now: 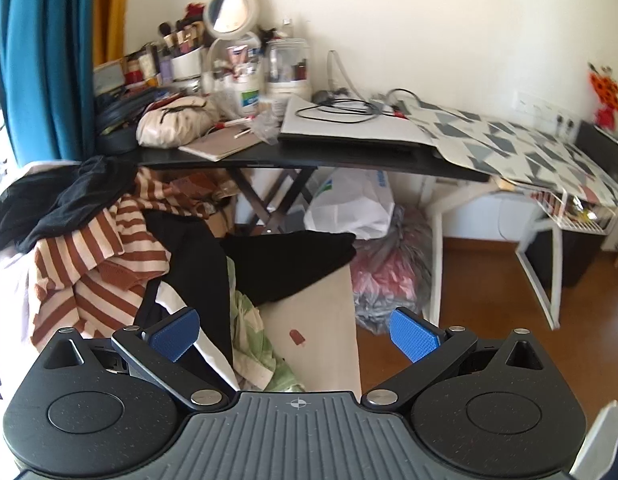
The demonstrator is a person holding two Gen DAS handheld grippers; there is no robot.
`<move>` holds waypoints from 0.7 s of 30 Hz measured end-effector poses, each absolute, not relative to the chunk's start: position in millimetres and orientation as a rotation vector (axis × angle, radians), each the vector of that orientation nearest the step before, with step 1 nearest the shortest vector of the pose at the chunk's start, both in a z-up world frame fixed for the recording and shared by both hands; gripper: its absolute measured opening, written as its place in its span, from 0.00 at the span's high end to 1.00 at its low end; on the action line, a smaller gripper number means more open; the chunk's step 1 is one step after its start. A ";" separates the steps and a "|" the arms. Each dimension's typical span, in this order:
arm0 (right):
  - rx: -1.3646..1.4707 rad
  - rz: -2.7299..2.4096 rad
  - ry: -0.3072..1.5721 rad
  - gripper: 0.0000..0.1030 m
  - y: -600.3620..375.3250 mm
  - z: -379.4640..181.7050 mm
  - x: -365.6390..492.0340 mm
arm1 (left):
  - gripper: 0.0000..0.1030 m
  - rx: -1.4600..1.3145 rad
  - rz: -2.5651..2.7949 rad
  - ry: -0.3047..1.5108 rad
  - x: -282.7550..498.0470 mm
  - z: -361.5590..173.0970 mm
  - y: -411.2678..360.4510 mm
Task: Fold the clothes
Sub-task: 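Move both grippers toward the black garment on the clothes pile, then close the right gripper on the black garment while the left gripper approaches it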
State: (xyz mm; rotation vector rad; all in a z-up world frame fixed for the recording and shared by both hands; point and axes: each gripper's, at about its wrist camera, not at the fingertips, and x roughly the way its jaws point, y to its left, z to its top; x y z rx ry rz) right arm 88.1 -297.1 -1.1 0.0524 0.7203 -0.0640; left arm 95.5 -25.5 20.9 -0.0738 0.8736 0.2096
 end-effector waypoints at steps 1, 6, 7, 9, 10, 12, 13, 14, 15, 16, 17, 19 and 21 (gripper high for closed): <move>0.038 -0.047 0.722 0.01 -296.7 -2.3 92.8 | 0.01 -0.068 0.220 0.867 95.0 21.1 -25.9; -0.029 0.019 0.733 0.01 -293.4 -10.1 113.4 | 0.01 -0.114 0.275 0.847 91.3 22.2 -9.8; -0.038 0.027 0.738 0.01 -292.1 -11.5 117.4 | 0.01 -0.148 0.275 0.843 90.1 21.9 -2.6; -0.047 0.047 0.737 0.01 -284.8 -13.1 125.7 | 0.01 -0.198 0.289 0.844 89.9 19.5 14.1; -0.053 0.057 0.737 0.01 -276.7 -14.6 130.7 | 0.01 -0.205 0.301 0.844 90.2 18.4 20.6; -0.065 0.067 0.738 0.01 -269.8 -16.1 135.8 | 0.01 -0.192 0.334 0.831 91.8 17.0 35.0; -0.074 0.072 0.737 0.01 -265.5 -16.3 138.6 | 0.01 -0.183 0.348 0.822 92.9 16.6 42.1; -0.083 0.076 0.737 0.01 -261.2 -16.6 141.3 | 0.01 -0.174 0.360 0.813 93.9 16.2 49.1; -0.093 0.078 0.736 0.01 -256.9 -17.0 144.2 | 0.01 -0.166 0.372 0.806 96.0 15.4 57.1; -0.097 0.076 0.738 0.01 -251.8 -17.6 147.7 | 0.01 -0.158 0.384 0.799 98.4 14.4 65.6; -0.100 0.073 0.739 0.01 -246.6 -18.1 151.3 | 0.01 -0.154 0.393 0.792 101.1 13.0 74.9; -0.107 0.067 0.742 0.01 -236.2 -19.2 158.5 | 0.01 -0.158 0.397 0.780 106.4 9.5 94.9; -0.088 0.066 0.736 0.01 -227.4 -18.9 167.9 | 0.01 -0.171 0.394 0.775 113.8 4.9 119.2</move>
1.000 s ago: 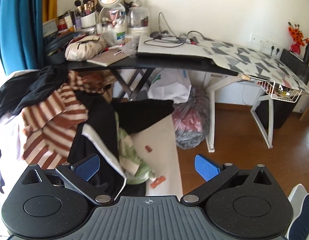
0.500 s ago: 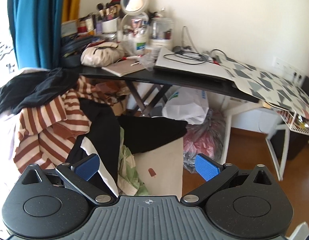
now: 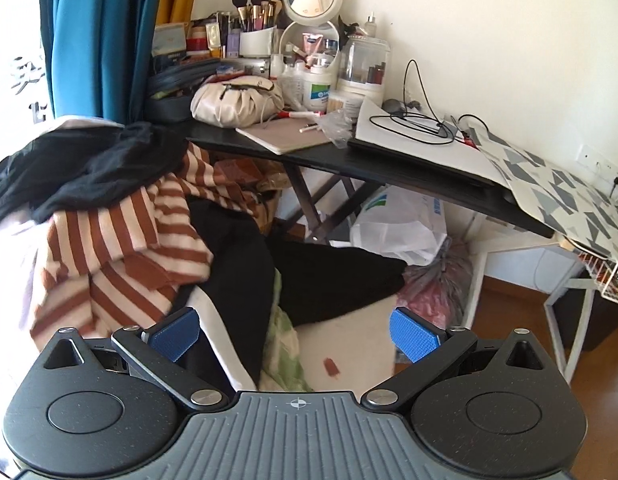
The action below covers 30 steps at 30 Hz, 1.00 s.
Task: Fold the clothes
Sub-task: 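Close the right gripper on the black garment while the left gripper approaches it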
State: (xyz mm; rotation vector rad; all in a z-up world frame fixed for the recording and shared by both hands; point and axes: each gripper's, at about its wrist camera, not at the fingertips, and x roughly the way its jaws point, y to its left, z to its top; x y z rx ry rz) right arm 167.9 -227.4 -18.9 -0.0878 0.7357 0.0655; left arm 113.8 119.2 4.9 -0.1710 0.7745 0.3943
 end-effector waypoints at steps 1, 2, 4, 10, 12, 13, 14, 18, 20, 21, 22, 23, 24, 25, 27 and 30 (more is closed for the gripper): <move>-0.075 0.065 0.734 0.01 -220.5 -18.8 172.0 | 0.01 -0.178 0.393 0.772 117.5 2.6 131.4; -0.076 0.063 0.740 0.01 -209.3 -18.2 178.0 | 0.01 -0.180 0.394 0.776 122.7 -0.1 145.3; -0.078 0.060 0.752 0.01 -186.6 -17.2 190.0 | 0.01 -0.169 0.390 0.775 129.7 -3.3 168.1; -0.125 0.175 0.754 0.07 -93.1 -5.5 237.0 | 0.01 -0.122 0.363 0.765 146.6 -9.0 232.4; -0.118 0.258 0.764 0.11 -56.4 -3.3 253.4 | 0.01 -0.133 0.358 0.773 152.2 -13.1 253.7; -0.127 0.283 0.755 0.17 -37.0 -3.1 260.2 | 0.01 -0.137 0.360 0.778 153.8 -14.7 262.8; -0.143 0.302 0.748 0.19 -16.9 -3.3 266.9 | 0.01 -0.142 0.361 0.783 155.0 -16.2 272.3; -0.189 0.387 0.708 0.30 60.6 -2.6 296.2 | 0.01 -0.175 0.363 0.768 152.1 -17.9 303.5; -0.206 0.433 0.684 0.33 96.3 -1.8 310.0 | 0.01 -0.190 0.363 0.771 150.3 -20.1 317.5; -0.218 0.450 0.671 0.34 113.0 -3.0 315.8 | 0.01 -0.198 0.363 0.775 149.7 -21.8 323.5; -0.222 0.465 0.662 0.35 126.6 -4.1 321.1 | 0.01 -0.205 0.364 0.780 149.2 -23.7 329.0; -0.225 0.481 0.653 0.36 140.2 -5.2 326.3 | 0.01 -0.212 0.365 0.784 148.6 -25.6 334.5; -0.229 0.496 0.644 0.38 153.8 -6.4 331.6 | 0.01 -0.217 0.367 0.789 148.2 -27.3 338.8; -0.232 0.511 0.636 0.39 167.4 -7.5 336.8 | 0.01 -0.221 0.369 0.794 147.8 -29.0 342.5; -0.234 0.521 0.646 0.40 187.5 -14.6 346.3 | 0.01 -0.228 0.370 0.801 147.2 -31.6 348.8; -0.228 0.498 0.678 0.73 201.9 -21.0 361.0 | 0.01 -0.226 0.360 0.799 148.7 -33.2 350.3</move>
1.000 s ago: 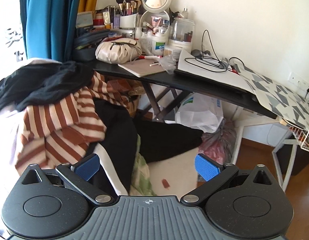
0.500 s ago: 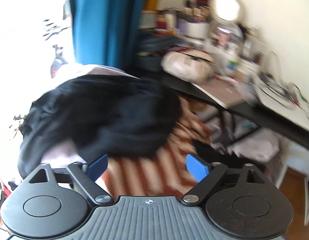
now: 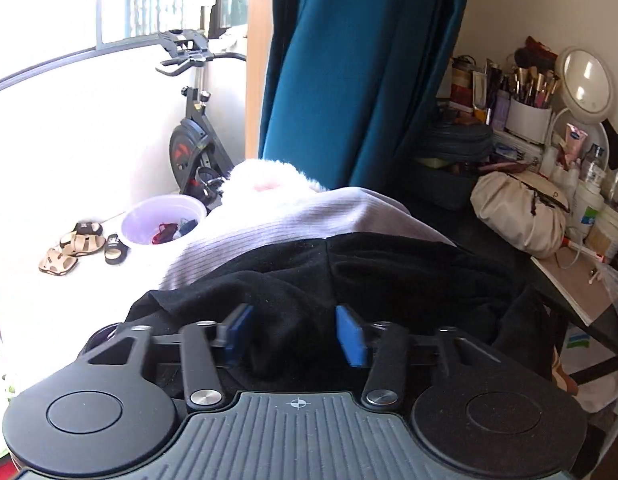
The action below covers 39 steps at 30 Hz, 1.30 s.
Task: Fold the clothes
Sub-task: 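Close the right gripper on the black garment while the left gripper approaches it, then close the left gripper on the black garment beside the right gripper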
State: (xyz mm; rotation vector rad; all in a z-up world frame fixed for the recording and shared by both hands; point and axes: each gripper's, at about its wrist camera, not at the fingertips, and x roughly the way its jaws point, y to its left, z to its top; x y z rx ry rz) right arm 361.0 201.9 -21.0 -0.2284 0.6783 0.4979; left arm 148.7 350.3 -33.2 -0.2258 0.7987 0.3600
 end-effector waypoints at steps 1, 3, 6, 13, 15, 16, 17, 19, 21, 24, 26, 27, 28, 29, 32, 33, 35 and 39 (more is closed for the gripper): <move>-0.222 0.479 0.689 0.82 202.0 -22.1 365.0 | 0.01 -0.223 0.355 0.797 149.4 -33.6 350.1; -0.161 0.502 0.696 0.93 188.4 -15.6 368.0 | 0.01 -0.212 0.328 0.803 154.3 -36.0 347.7; -0.074 0.513 0.692 0.95 157.7 -4.6 366.9 | 0.01 -0.196 0.290 0.816 166.7 -38.3 340.9; -0.020 0.423 0.681 1.00 80.3 7.8 340.1 | 0.01 -0.131 0.216 0.795 198.4 -29.5 307.6; -0.049 0.345 0.661 1.00 57.9 4.8 333.1 | 0.01 -0.105 0.187 0.793 206.0 -28.5 293.6; -0.031 0.319 0.681 1.00 43.4 1.0 336.0 | 0.01 -0.088 0.172 0.793 209.4 -28.9 286.2; -0.004 0.300 0.725 1.00 28.1 -4.5 339.3 | 0.01 -0.069 0.159 0.795 212.6 -29.6 278.7; 0.020 0.279 0.793 1.00 0.8 -13.6 343.4 | 0.01 -0.030 0.138 0.802 219.7 -31.7 264.6; -0.024 0.304 0.801 1.00 -9.8 -20.8 338.1 | 0.01 0.000 0.123 0.807 225.8 -33.6 253.6; -0.034 0.385 0.799 0.84 -9.7 -21.3 335.0 | 0.01 0.009 0.124 0.810 234.4 -32.7 242.9; -0.038 0.442 0.774 0.72 -0.1 -21.1 332.2 | 0.01 -0.002 0.128 0.809 238.4 -31.1 238.6; -0.047 0.470 0.753 0.67 7.4 -21.4 330.1 | 0.01 -0.009 0.133 0.809 239.2 -30.7 237.3; -0.054 0.509 0.746 0.63 16.3 -23.9 328.7 | 0.01 -0.013 0.140 0.810 239.3 -30.5 236.2; -0.062 0.547 0.738 0.61 25.4 -26.5 327.4 | 0.01 -0.013 0.148 0.810 239.1 -30.8 235.1; -0.075 0.667 0.731 0.54 52.7 -31.6 328.4 | 0.01 -0.013 0.175 0.819 235.5 -32.8 234.0; -0.081 0.694 0.739 0.53 59.6 -32.1 329.7 | 0.01 -0.016 0.181 0.822 233.8 -33.1 234.4; -0.100 0.735 0.751 0.55 73.7 -31.6 333.1 | 0.01 -0.021 0.199 0.824 229.6 -33.0 235.6; -0.041 0.754 0.730 0.94 79.1 -17.2 347.2 | 0.01 -0.029 0.209 0.817 225.8 -27.9 237.6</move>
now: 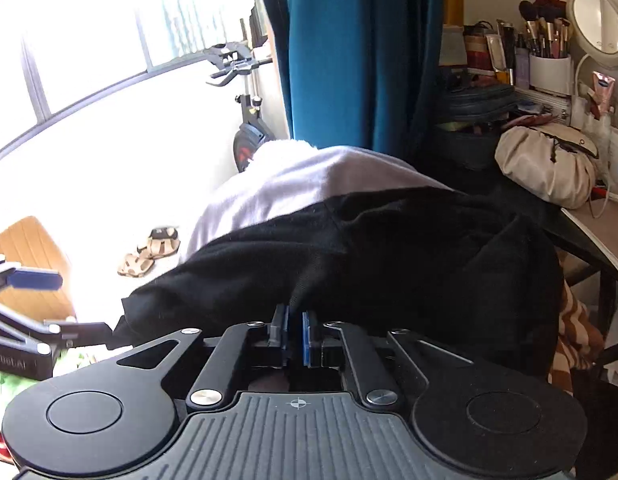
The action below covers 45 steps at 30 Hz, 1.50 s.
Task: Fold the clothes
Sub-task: 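Close the left gripper on the black garment beside the right gripper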
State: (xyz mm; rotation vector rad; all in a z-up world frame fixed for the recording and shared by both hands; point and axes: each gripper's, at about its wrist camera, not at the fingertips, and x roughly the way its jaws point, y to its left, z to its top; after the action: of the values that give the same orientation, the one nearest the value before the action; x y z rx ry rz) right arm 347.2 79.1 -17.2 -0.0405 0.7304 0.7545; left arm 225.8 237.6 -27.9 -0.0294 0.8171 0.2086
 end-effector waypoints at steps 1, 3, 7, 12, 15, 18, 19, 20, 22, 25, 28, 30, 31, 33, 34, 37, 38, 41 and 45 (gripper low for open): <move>-0.019 0.758 0.717 0.95 78.6 -12.0 350.2 | 0.01 -0.036 0.196 0.809 226.6 -24.8 237.4; -0.007 0.770 0.674 0.95 78.0 -1.1 352.9 | 0.01 -0.044 0.168 0.790 229.5 -18.6 236.3; -0.025 0.803 0.630 0.95 80.6 15.3 348.0 | 0.01 0.022 0.125 0.763 247.8 -12.2 226.8; -0.012 0.810 0.639 0.96 71.4 16.3 338.3 | 0.13 0.149 0.047 0.739 275.1 -19.3 205.8; 0.007 0.798 0.654 0.96 64.9 13.4 339.9 | 0.20 0.275 -0.017 0.744 289.2 -31.0 187.1; 0.031 0.784 0.664 0.96 59.8 12.4 340.2 | 0.22 0.393 -0.068 0.735 291.8 -38.4 171.3; 0.036 0.782 0.666 0.97 59.0 12.3 339.9 | 0.22 0.419 -0.089 0.731 290.6 -38.8 167.9; 0.039 0.779 0.664 0.97 58.5 12.7 339.1 | 0.22 0.439 -0.108 0.727 289.4 -38.3 165.7; 0.048 0.773 0.655 0.97 57.7 15.5 338.1 | 0.22 0.471 -0.138 0.718 287.0 -37.1 163.4; 0.063 0.773 0.652 0.97 56.9 17.5 337.3 | 0.28 0.503 -0.142 0.706 287.0 -37.7 165.4; 0.062 0.762 0.653 0.97 59.0 17.4 336.9 | 0.79 0.449 -0.121 0.722 294.4 -34.5 175.6; 0.061 0.759 0.657 0.96 60.7 16.2 335.4 | 0.93 0.372 -0.121 0.712 297.5 -25.7 185.3; 0.061 0.757 0.660 0.94 61.6 15.6 334.7 | 0.94 0.334 -0.122 0.705 298.8 -21.1 190.2; 0.049 0.742 0.660 0.86 62.0 14.4 332.0 | 0.95 0.278 -0.123 0.702 302.0 -13.9 200.8; 0.051 0.737 0.669 0.77 61.5 11.7 330.6 | 0.95 0.252 -0.119 0.703 303.3 -10.8 206.9; 0.064 0.740 0.714 0.71 61.9 -0.5 325.6 | 0.95 0.191 -0.099 0.702 305.9 -5.1 222.9; 0.069 0.747 0.735 0.71 64.0 -5.5 324.3 | 0.95 0.176 -0.093 0.697 306.2 -3.2 226.7; 0.088 0.777 0.797 0.66 76.1 -20.7 321.6 | 0.96 0.138 -0.079 0.670 303.8 3.1 234.8; 0.098 0.822 0.860 0.72 98.4 -35.6 319.2 | 0.96 0.053 -0.053 0.638 300.8 13.9 247.3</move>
State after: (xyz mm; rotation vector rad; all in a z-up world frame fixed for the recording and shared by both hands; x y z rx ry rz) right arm 319.2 98.4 -35.6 0.0980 0.8599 0.8220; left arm 300.8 247.3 13.9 0.0532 0.6382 -0.0526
